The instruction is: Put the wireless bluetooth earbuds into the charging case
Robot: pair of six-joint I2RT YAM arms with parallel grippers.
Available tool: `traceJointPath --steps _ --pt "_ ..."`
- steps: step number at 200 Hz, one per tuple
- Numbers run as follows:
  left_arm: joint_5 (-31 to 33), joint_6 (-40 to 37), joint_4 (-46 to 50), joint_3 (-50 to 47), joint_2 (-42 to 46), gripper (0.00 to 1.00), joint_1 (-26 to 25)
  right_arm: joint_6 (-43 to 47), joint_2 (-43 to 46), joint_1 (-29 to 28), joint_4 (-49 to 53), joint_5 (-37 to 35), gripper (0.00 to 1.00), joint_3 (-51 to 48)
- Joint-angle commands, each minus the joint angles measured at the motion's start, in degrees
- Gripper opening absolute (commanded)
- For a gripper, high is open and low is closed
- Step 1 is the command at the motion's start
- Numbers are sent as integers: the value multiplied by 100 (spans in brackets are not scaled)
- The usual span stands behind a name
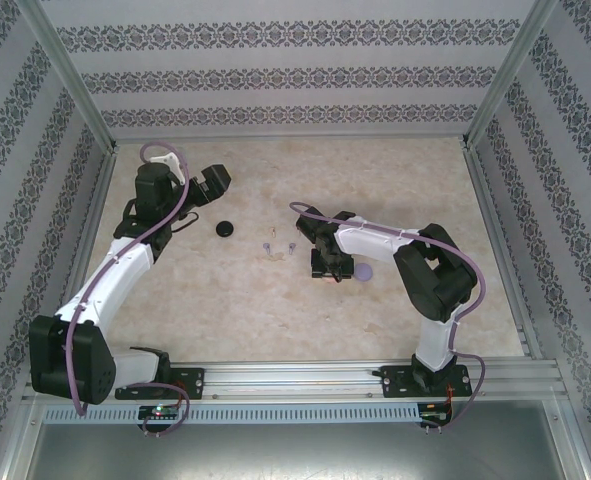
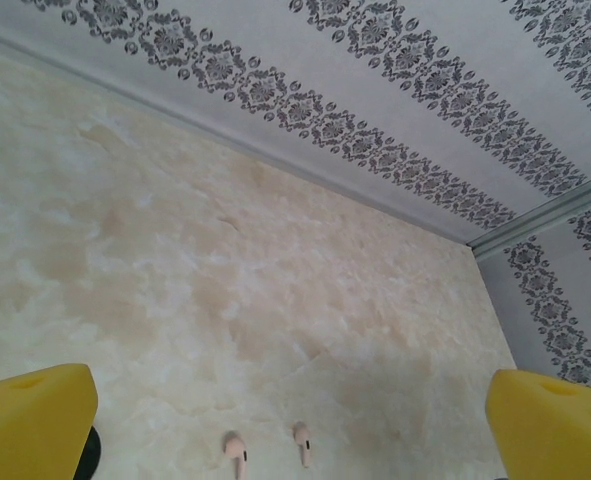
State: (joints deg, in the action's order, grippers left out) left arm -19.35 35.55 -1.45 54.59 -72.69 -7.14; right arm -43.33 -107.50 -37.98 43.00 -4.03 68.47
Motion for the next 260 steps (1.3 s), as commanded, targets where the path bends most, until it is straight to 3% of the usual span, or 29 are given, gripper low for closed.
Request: traceJointPath --steps 1,31,96,165,260 --pt "-277 209 -468 -44 49 100 -6 -1 -104 119 -144 -230 39 -207" --pt "-708 -22 -899 -213 22 99 -6 42 330 99 -303 -105 30 -242" --pt "-1881 -397 -2055 -696 -284 99 -319 -370 1371 267 -654 340 30 287" --pt "-1649 -553 -3526 -1459 -547 100 -1082 -1639 1826 743 -1333 841 30 899" --pt "-1499 -213 -5179 -1296 -1757 97 -1769 -3162 1814 576 -2292 1039 29 1062"
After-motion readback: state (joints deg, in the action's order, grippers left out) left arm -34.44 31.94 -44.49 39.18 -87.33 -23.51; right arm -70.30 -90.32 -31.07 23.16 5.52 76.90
